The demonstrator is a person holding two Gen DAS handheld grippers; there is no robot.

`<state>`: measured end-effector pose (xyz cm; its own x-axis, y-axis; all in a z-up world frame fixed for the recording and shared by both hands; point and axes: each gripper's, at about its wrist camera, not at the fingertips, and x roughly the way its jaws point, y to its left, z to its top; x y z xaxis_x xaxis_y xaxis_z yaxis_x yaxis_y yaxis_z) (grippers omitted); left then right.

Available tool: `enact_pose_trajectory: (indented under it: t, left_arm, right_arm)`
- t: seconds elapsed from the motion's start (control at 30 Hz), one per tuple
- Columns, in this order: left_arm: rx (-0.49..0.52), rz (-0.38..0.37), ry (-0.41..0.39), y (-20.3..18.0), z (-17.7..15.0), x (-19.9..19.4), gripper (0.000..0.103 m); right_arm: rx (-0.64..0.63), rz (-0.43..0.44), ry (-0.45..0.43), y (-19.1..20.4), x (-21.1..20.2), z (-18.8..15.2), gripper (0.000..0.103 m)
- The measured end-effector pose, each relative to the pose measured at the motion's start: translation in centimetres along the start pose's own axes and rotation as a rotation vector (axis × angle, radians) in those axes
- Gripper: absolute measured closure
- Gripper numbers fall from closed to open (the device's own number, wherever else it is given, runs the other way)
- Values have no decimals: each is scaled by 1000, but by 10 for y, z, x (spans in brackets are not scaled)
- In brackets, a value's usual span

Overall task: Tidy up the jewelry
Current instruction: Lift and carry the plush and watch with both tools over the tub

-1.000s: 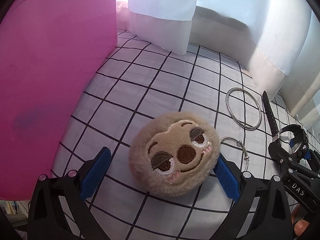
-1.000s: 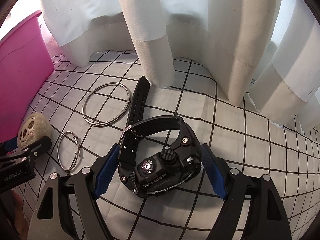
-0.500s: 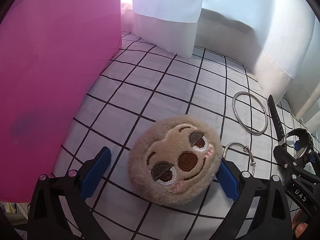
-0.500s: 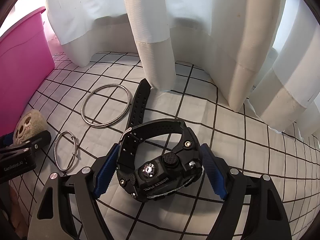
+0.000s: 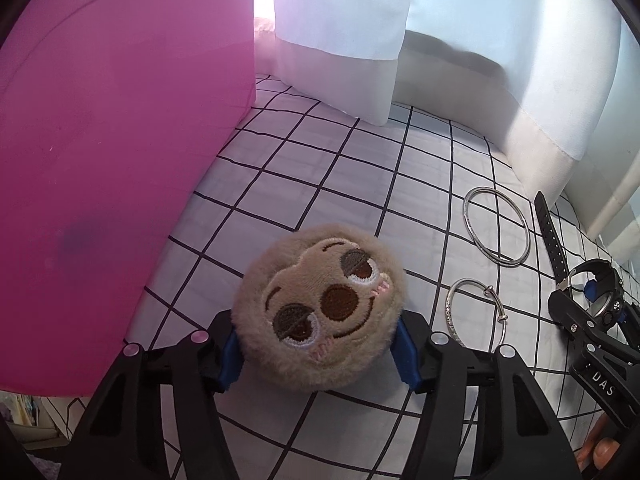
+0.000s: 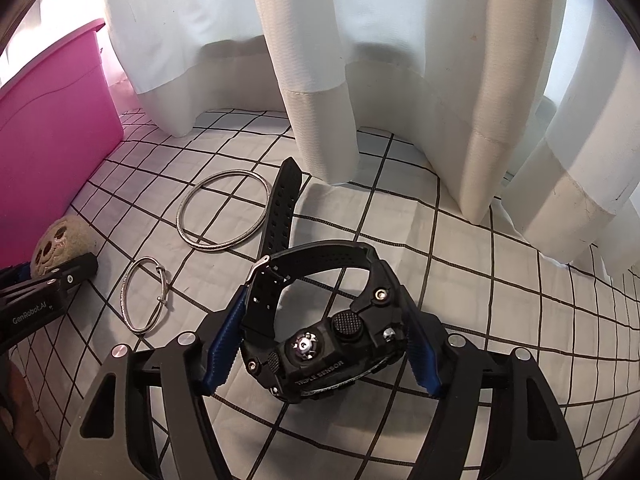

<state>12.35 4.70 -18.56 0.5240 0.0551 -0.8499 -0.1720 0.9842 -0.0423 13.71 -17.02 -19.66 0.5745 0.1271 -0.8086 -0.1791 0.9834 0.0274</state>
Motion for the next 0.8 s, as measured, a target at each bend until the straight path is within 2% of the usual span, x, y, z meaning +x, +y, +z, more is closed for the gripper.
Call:
enact_pose_trajectory:
  t: [0.43, 0.8]
  left_arm:
    - [22, -51, -27, -5, 7, -47, 45]
    - [22, -82, -94, -10, 27, -103, 45]
  right_arm:
    - [10, 19, -55, -3, -40, 8, 35]
    - [-21, 27, -124, -9, -101, 26, 35]
